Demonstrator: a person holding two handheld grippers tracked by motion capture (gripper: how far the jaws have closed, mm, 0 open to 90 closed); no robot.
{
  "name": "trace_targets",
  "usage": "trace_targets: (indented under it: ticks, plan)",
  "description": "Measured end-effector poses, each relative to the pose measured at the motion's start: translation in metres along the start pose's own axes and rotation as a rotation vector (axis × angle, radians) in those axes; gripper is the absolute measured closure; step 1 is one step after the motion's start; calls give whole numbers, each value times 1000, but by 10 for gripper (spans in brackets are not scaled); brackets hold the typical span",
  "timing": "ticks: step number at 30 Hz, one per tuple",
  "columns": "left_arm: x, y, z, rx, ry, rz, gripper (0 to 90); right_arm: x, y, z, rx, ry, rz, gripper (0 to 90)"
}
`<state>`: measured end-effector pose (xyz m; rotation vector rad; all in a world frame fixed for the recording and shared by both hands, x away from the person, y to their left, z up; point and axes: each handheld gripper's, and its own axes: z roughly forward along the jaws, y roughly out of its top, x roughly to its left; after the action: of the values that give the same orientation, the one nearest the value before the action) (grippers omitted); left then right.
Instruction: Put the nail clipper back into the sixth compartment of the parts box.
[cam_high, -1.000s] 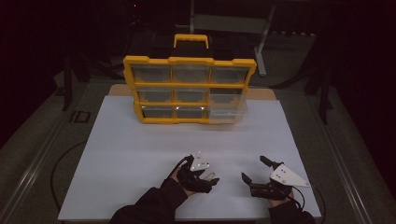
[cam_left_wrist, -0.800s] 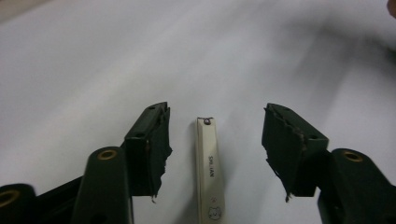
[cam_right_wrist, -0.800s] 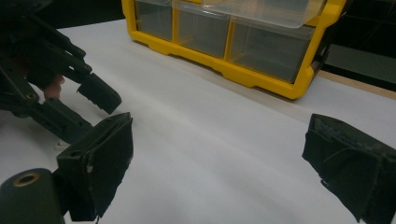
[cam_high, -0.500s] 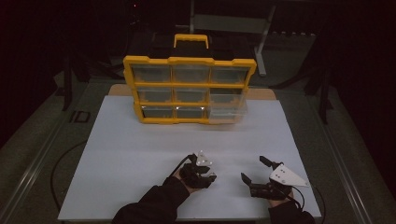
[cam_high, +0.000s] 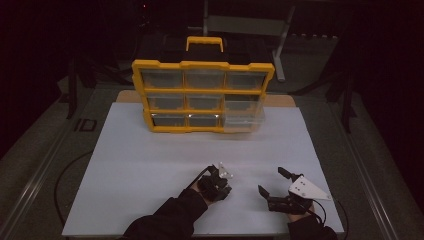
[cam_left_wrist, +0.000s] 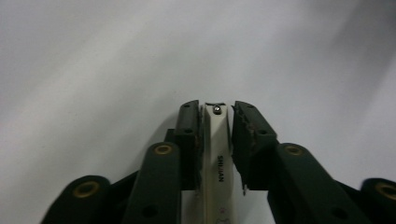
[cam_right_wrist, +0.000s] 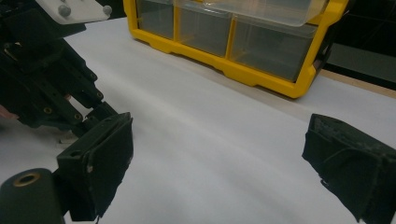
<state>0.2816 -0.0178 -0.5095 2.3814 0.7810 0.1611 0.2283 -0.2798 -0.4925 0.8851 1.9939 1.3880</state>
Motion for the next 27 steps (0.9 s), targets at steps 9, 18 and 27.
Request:
trace_targets:
  ticks: [9,18,27]
  plan:
    - [-6,-2,1,0,37,59,778,1,0,1,4,1,-2,86]
    - [6,0,-1,7,-49,83,784,0,-1,1,4,-1,-2,86]
    - [21,1,-27,-8,-103,123,784,-1,-1,1,0,-2,6,86]
